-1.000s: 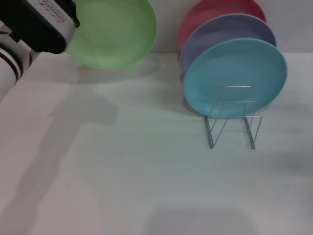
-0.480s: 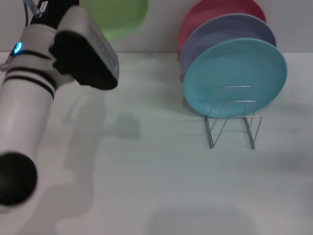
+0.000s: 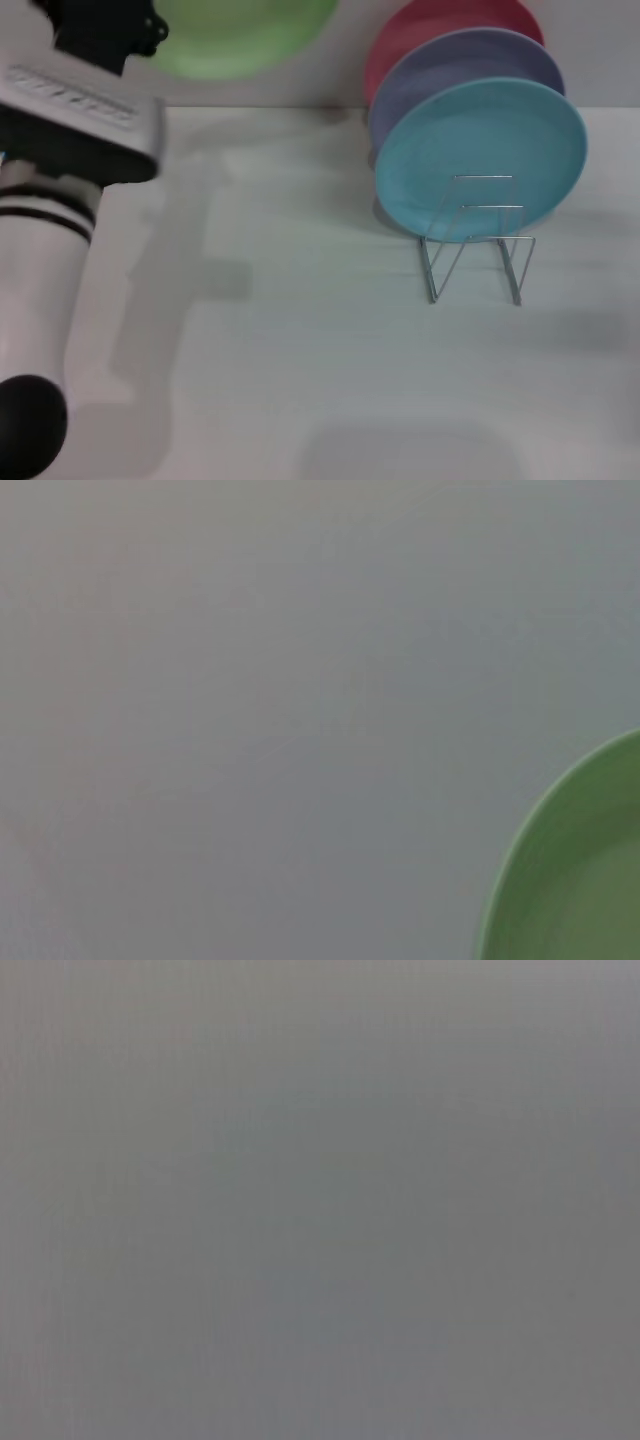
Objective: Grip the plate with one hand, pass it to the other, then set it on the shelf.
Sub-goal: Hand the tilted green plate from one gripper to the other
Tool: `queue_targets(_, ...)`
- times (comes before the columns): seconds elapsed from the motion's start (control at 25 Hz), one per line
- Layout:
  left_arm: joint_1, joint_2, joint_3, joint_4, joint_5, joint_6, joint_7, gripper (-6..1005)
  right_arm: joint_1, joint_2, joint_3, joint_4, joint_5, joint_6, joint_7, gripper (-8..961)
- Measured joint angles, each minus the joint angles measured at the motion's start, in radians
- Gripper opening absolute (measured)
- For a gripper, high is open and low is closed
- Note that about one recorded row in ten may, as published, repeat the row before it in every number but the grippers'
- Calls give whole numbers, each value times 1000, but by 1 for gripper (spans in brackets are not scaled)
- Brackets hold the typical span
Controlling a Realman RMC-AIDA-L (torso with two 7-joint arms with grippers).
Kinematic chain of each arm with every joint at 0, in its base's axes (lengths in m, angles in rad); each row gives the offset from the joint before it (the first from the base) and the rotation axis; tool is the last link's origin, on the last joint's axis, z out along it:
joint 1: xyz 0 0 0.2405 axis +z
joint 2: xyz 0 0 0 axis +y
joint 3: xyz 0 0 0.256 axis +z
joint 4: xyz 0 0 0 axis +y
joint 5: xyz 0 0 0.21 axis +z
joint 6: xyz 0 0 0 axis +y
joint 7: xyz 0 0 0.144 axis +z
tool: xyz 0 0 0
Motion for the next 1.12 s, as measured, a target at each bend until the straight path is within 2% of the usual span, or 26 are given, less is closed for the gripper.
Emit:
queue_targets(0.04,16,2,-2,-11,4,-9,-111,27,-3,0,-1,3,-2,-2,0,631)
queue_targets(0.12,27,3,-4,-13,5,-16,-150,27,-13,2,-3,12,-5,-7,0,631)
queue_targets(0.16,50,7,-10,-17,5,-30,-241,27,-31,2,-3,28,-6,-13,-1,631)
queue_targets(0.2,50,7,-10,-17,5,-30,-241,28,-31,2,-3,28,-6,-13,-1,631)
queue_targets(0.24,71,11,-18,-17,8,-48,-332,28,-50,3,-3,41,-6,-28,-1,631)
queue_targets(0.28,71,11,-18,-17,8,-48,-332,28,-50,3,-3,41,-6,-28,-1,631)
queue_targets(0.32,83,15,-23,-19,16,-64,-402,28,-65,4,-3,48,-6,-43,-1,631)
queue_targets(0.36,96,22,-29,-36,49,-84,-526,28,-96,5,-3,67,-6,-87,-2,631)
queue_targets(0.4,96,22,-29,-36,49,-84,-526,28,-96,5,-3,67,-6,-87,-2,631)
queue_targets(0.52,105,25,-33,-92,136,-84,-723,28,-150,8,-25,105,-8,-172,-2,632)
queue_targets(0.56,109,25,-35,-143,200,-60,-845,28,-187,8,-59,130,-9,-236,-2,632)
queue_targets(0.6,109,25,-35,-143,200,-60,-845,28,-187,8,-59,130,-9,-236,-2,632)
queue_targets(0.72,111,24,-35,-212,270,-3,-974,28,-253,10,-133,176,-9,-343,-5,632)
queue_targets(0.76,116,27,-35,-233,293,17,-1029,28,-291,10,-196,213,-10,-401,-25,632)
queue_targets(0.84,121,29,-35,-239,303,20,-1051,28,-305,10,-229,233,-10,-424,-41,632)
queue_targets(0.96,135,36,-27,-258,322,25,-1083,28,-334,10,-370,310,-10,-475,-137,632)
queue_targets(1.0,135,36,-27,-258,322,25,-1083,28,-334,10,-370,310,-10,-475,-137,632)
queue_targets(1.12,148,31,-29,-264,340,29,-1086,27,-320,10,-467,347,-10,-478,-167,632)
